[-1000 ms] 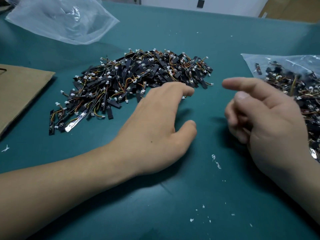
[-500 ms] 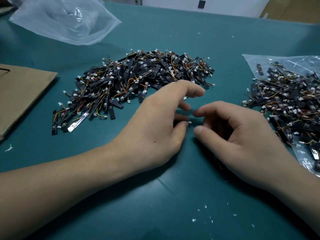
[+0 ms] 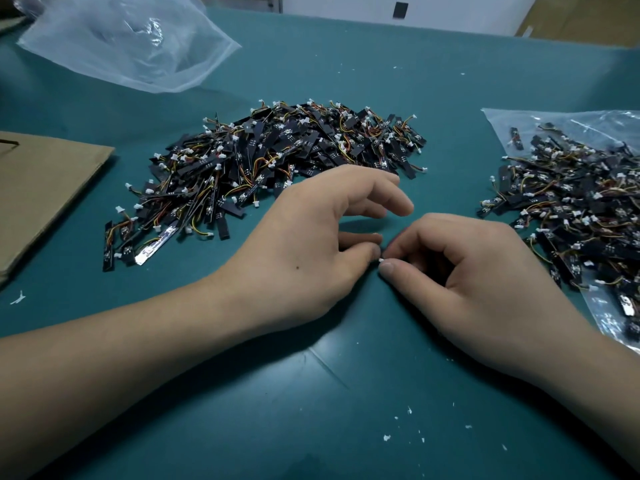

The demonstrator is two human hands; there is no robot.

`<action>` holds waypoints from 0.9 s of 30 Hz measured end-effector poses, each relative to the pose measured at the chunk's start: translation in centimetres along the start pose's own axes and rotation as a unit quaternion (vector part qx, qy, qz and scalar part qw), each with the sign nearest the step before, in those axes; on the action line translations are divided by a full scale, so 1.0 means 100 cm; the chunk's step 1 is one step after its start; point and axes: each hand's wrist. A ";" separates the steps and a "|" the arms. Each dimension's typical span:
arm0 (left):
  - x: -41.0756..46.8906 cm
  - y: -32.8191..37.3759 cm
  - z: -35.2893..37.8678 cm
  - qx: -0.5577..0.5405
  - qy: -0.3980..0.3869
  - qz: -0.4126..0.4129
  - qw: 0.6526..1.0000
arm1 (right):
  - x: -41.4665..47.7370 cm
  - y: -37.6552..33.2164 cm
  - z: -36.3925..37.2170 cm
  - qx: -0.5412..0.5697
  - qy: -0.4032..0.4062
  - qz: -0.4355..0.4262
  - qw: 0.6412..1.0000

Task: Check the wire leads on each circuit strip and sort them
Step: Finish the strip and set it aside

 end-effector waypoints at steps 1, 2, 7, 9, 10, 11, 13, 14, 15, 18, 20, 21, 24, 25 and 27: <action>0.000 0.001 0.000 0.003 -0.002 -0.002 1.000 | 0.000 0.000 0.000 -0.005 0.001 0.000 1.000; 0.000 0.002 0.001 0.009 0.001 0.001 1.000 | 0.000 0.000 0.001 -0.008 0.004 -0.002 1.000; -0.002 0.011 0.001 0.093 0.044 0.054 0.993 | 0.001 0.002 -0.002 0.090 0.067 0.021 0.994; -0.003 0.013 0.001 0.110 0.030 0.039 0.993 | 0.002 0.003 -0.003 0.144 0.087 0.040 0.985; -0.003 0.013 0.002 0.114 0.022 0.030 0.993 | 0.003 0.003 -0.004 0.167 0.090 0.047 0.981; -0.003 0.012 0.002 0.117 0.019 0.025 0.993 | 0.003 0.003 -0.004 0.183 0.092 0.052 0.978; -0.002 0.010 0.003 0.112 0.038 0.017 0.993 | 0.003 0.002 -0.004 0.197 0.091 0.053 0.975; -0.001 0.010 0.002 0.102 0.047 0.010 0.994 | 0.002 0.002 -0.004 0.201 0.090 0.052 0.974; 0.000 0.009 0.002 0.092 0.054 0.005 0.994 | 0.002 0.001 -0.004 0.203 0.089 0.050 0.974; 0.001 0.009 0.001 0.084 0.055 -0.001 0.995 | 0.002 0.002 -0.005 0.221 0.087 0.046 0.970; 0.000 0.008 0.002 0.089 0.054 0.002 0.995 | 0.002 0.003 -0.005 0.232 0.088 0.043 0.968; 0.000 0.008 0.002 0.090 0.058 0.005 0.994 | 0.002 0.004 -0.005 0.235 0.090 0.041 0.967; 0.000 0.006 0.001 0.085 0.071 0.010 0.994 | 0.001 0.003 -0.005 0.236 0.098 0.031 0.966; 0.000 0.006 0.001 0.075 0.074 0.006 0.994 | 0.001 0.003 -0.006 0.237 0.100 0.030 0.966; 0.001 0.005 0.000 0.053 0.079 -0.002 0.995 | 0.000 0.001 -0.006 0.239 0.092 0.035 0.966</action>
Point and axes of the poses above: each hand's wrist, its own x-axis towards the middle knuckle, its own z-axis out of the palm, y = z × x, and after that the axes turned 4 degrees about z, right-handed
